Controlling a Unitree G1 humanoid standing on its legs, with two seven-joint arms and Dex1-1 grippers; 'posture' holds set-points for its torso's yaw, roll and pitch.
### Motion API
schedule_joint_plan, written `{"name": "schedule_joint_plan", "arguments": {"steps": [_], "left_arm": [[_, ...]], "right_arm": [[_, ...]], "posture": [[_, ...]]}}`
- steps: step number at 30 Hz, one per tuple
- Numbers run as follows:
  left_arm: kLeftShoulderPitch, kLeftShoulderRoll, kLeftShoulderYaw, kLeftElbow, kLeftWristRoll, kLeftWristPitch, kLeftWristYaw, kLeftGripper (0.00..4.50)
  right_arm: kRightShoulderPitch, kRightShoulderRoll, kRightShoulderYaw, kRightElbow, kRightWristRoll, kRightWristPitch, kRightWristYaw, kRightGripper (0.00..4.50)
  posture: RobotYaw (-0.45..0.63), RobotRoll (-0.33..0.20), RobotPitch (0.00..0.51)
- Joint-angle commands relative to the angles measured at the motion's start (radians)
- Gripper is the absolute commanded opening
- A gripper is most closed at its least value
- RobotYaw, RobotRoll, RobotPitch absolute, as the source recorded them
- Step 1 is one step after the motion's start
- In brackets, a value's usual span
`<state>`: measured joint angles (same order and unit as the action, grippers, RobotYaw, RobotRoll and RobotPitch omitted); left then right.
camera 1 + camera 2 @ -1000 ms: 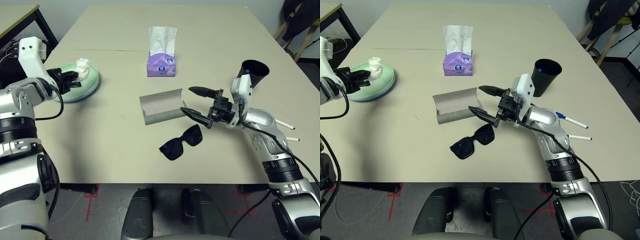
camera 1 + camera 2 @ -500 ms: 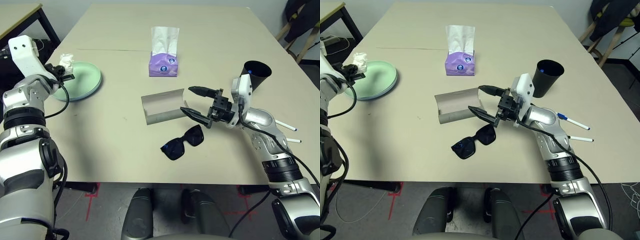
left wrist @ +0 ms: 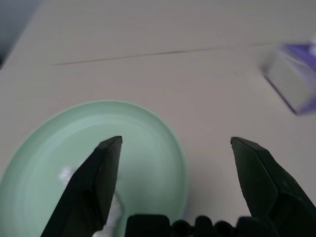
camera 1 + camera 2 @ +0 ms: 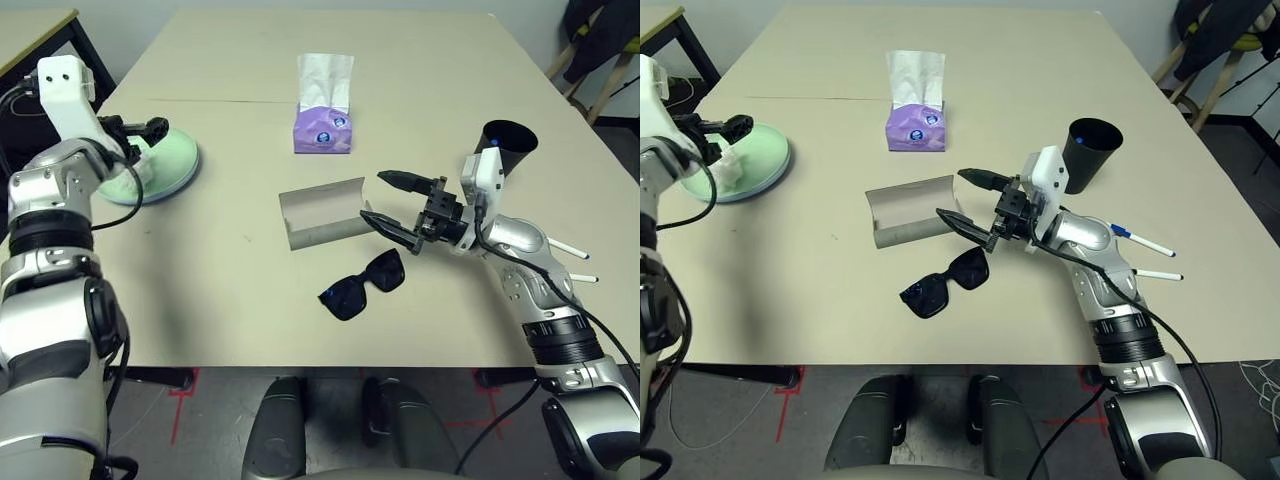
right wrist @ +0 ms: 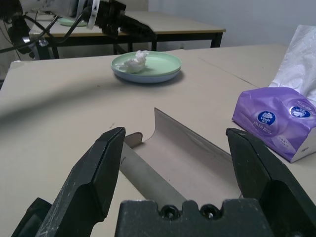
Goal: Organize and tidy the items on the table.
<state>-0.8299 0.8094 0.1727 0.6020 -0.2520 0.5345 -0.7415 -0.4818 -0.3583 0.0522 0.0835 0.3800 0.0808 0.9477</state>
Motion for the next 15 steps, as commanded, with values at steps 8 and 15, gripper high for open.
{"name": "schedule_joint_plan", "arguments": {"steps": [8, 15], "left_arm": [[0.194, 0.067, -0.076, -0.292, -0.078, -0.060, -0.397, 4.45], [0.272, -0.002, -0.075, -0.257, -0.106, -0.342, -0.582, 4.45]], "right_arm": [[-0.001, 0.002, -0.002, 0.012, -0.002, -0.009, 0.008, 4.50], [-0.017, -0.024, -0.010, 0.027, 0.000, -0.003, 0.030, 4.50]], "posture": [[0.19, 0.000, 0.121], [0.19, 0.000, 0.138]]}}
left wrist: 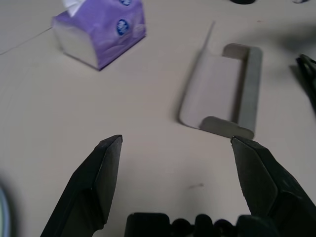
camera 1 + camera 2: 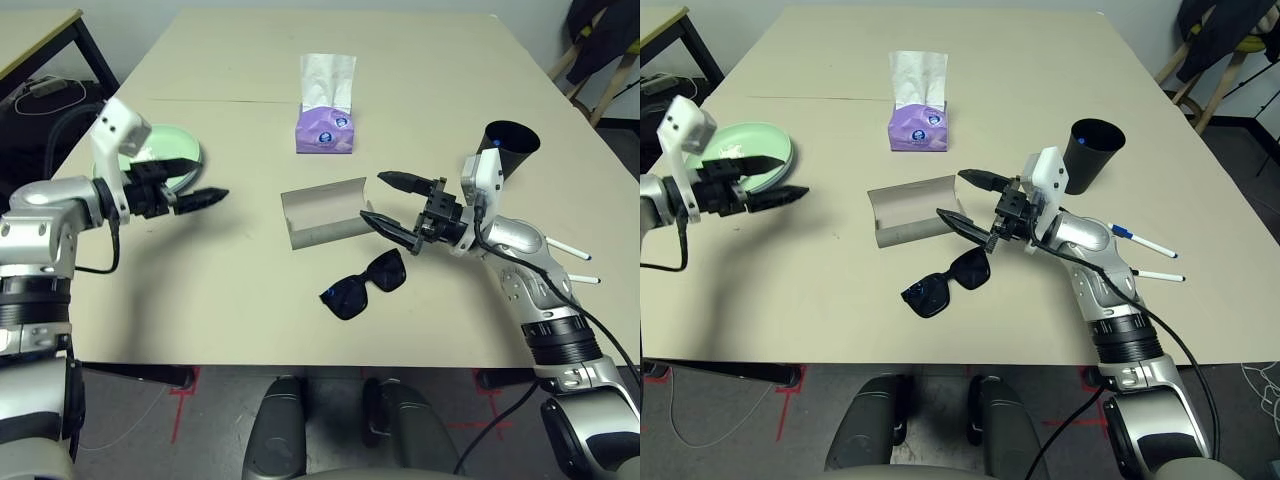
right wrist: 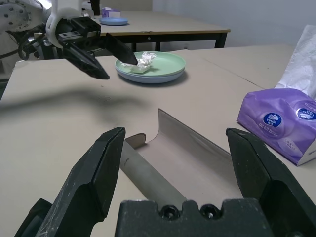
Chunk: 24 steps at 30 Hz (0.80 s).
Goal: Organize and tidy the items on the table.
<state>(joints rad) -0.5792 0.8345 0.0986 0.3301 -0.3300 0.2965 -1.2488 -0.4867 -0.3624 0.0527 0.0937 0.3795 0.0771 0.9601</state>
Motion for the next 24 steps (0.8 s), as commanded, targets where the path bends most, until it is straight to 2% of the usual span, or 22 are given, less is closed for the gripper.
{"name": "schedule_joint_plan", "arguments": {"steps": [1, 6, 10, 16, 22, 24], "left_arm": [[0.027, -0.039, -0.001, 0.023, -0.029, -0.145, -0.092, 4.45], [0.070, -0.081, -0.012, 0.044, -0.056, -0.263, -0.203, 4.45], [0.092, -0.112, -0.023, -0.013, -0.081, -0.257, -0.229, 4.45], [0.132, -0.163, -0.043, -0.092, -0.088, -0.252, -0.200, 4.45], [0.178, -0.196, -0.041, -0.147, -0.098, -0.261, -0.169, 4.45], [0.192, -0.200, -0.044, -0.161, -0.102, -0.269, -0.179, 4.45]], "right_arm": [[-0.015, -0.026, -0.013, 0.021, 0.002, 0.001, 0.024, 4.50], [-0.014, -0.075, 0.001, -0.011, -0.008, 0.027, 0.051, 4.50], [-0.010, -0.122, 0.021, -0.064, -0.022, 0.065, 0.064, 4.50], [-0.042, -0.232, 0.084, -0.189, -0.019, 0.227, 0.130, 4.50], [-0.057, -0.331, 0.184, -0.367, -0.086, 0.377, 0.136, 4.50], [-0.076, -0.383, 0.232, -0.425, -0.149, 0.403, 0.142, 4.50]], "posture": [[0.19, 0.000, 0.144], [0.18, 0.000, 0.176], [0.18, 0.000, 0.190], [0.19, 0.000, 0.195], [0.20, 0.000, 0.191], [0.19, 0.000, 0.190]]}}
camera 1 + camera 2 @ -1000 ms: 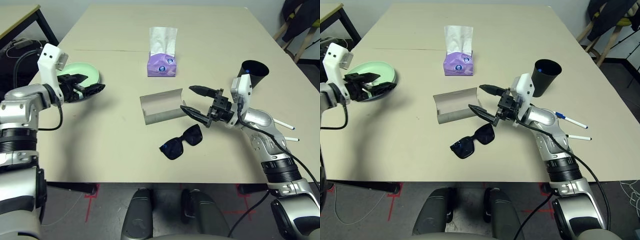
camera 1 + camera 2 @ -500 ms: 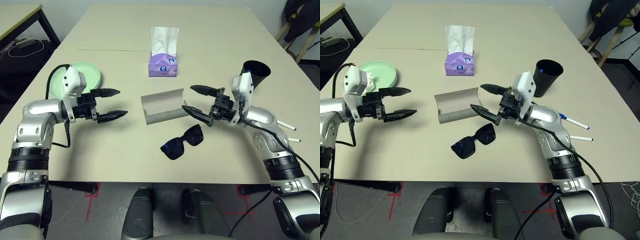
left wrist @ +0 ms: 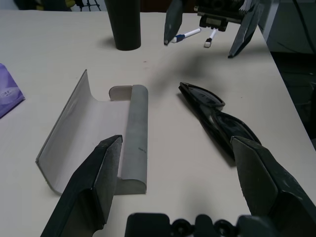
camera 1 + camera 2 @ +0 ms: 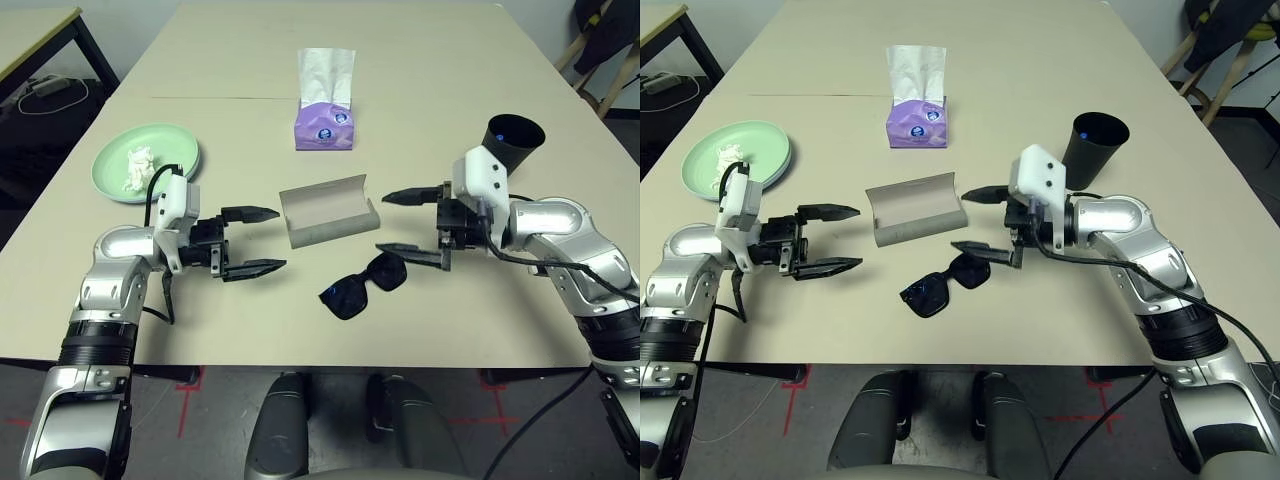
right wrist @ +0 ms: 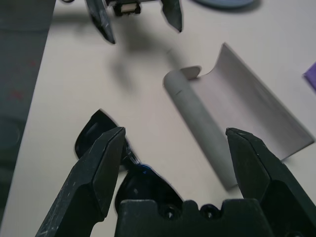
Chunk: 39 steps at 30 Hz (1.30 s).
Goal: Organize and tidy the items on the table.
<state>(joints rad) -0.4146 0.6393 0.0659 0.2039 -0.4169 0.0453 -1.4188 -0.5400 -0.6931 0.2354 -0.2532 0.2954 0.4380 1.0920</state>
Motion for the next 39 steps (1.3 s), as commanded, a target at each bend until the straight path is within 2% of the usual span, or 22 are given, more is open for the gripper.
{"name": "schedule_joint_plan", "arguments": {"steps": [1, 6, 11, 18, 23, 29, 39], "left_arm": [[0.031, -0.005, -0.013, -0.039, -0.017, -0.021, -0.012, 4.45], [0.028, 0.000, -0.022, -0.034, -0.022, -0.050, -0.043, 4.45], [0.039, 0.002, -0.034, -0.038, -0.029, -0.075, -0.088, 4.45], [0.062, -0.005, -0.039, -0.053, -0.033, -0.092, -0.083, 4.45], [0.073, 0.004, -0.036, -0.063, -0.032, -0.090, -0.073, 4.45], [0.084, 0.009, -0.030, -0.070, -0.031, -0.096, -0.062, 4.45], [0.093, 0.006, -0.035, -0.069, -0.030, -0.106, -0.056, 4.45]], "right_arm": [[-0.033, -0.074, 0.068, -0.100, -0.089, 0.057, 0.013, 4.50], [-0.101, -0.090, 0.141, -0.183, -0.099, 0.131, 0.064, 4.50], [-0.191, -0.098, 0.270, -0.210, -0.162, 0.162, 0.138, 4.50], [-0.277, -0.070, 0.418, -0.122, -0.332, 0.058, 0.186, 4.50], [-0.306, -0.027, 0.457, -0.035, -0.435, -0.067, 0.188, 4.50], [-0.329, 0.009, 0.454, 0.015, -0.483, -0.137, 0.225, 4.50], [-0.398, 0.003, 0.462, -0.041, -0.516, -0.026, 0.390, 4.50]], "posture": [[0.19, 0.000, 0.190], [0.18, 0.000, 0.188], [0.17, 0.000, 0.191], [0.19, 0.000, 0.194], [0.20, 0.000, 0.193], [0.21, 0.000, 0.193], [0.22, 0.000, 0.195]]}}
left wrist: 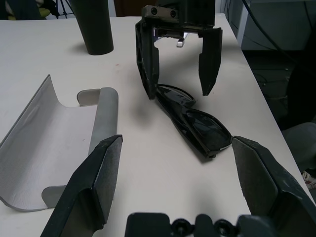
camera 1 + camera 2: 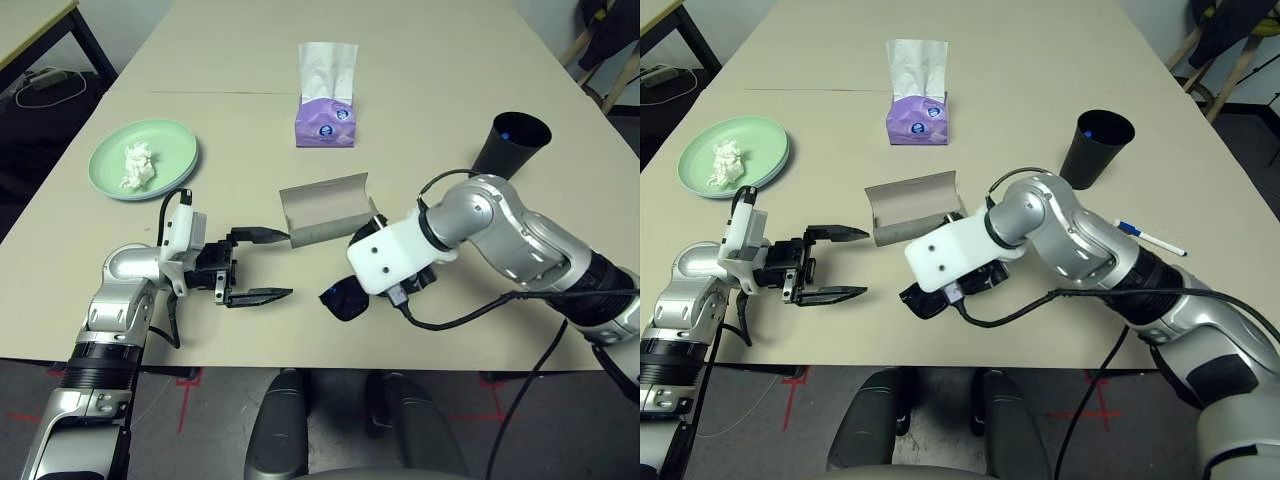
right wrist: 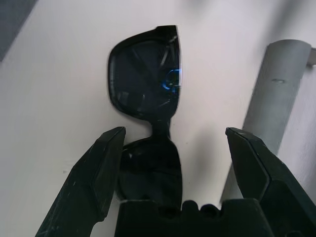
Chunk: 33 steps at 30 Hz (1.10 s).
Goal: Organize and tidy the items on the table.
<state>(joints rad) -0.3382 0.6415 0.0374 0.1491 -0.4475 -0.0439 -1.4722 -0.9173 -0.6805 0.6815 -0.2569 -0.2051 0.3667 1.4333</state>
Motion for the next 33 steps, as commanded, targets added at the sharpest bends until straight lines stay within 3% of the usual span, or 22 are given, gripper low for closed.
{"name": "schedule_joint_plan", "arguments": {"steps": [1, 7, 18, 33], "left_arm": [[0.017, 0.002, -0.008, -0.015, 0.001, -0.018, -0.001, 4.45], [0.022, 0.000, -0.011, -0.016, 0.003, -0.022, 0.005, 4.45], [0.022, 0.007, -0.013, -0.017, 0.006, -0.024, 0.005, 4.45], [0.020, 0.011, -0.021, -0.009, 0.010, -0.029, 0.003, 4.45]], "right_arm": [[-0.027, -0.008, 0.019, -0.042, -0.020, 0.061, 0.063, 4.50], [-0.070, 0.038, 0.070, -0.026, -0.096, 0.156, 0.086, 4.50], [-0.065, 0.084, 0.124, -0.009, -0.216, 0.108, 0.074, 4.50], [-0.005, 0.096, 0.120, 0.004, -0.248, 0.077, 0.074, 4.50]], "posture": [[0.22, 0.000, 0.195], [0.22, 0.000, 0.194], [0.23, 0.000, 0.191], [0.22, 0.000, 0.187]]}}
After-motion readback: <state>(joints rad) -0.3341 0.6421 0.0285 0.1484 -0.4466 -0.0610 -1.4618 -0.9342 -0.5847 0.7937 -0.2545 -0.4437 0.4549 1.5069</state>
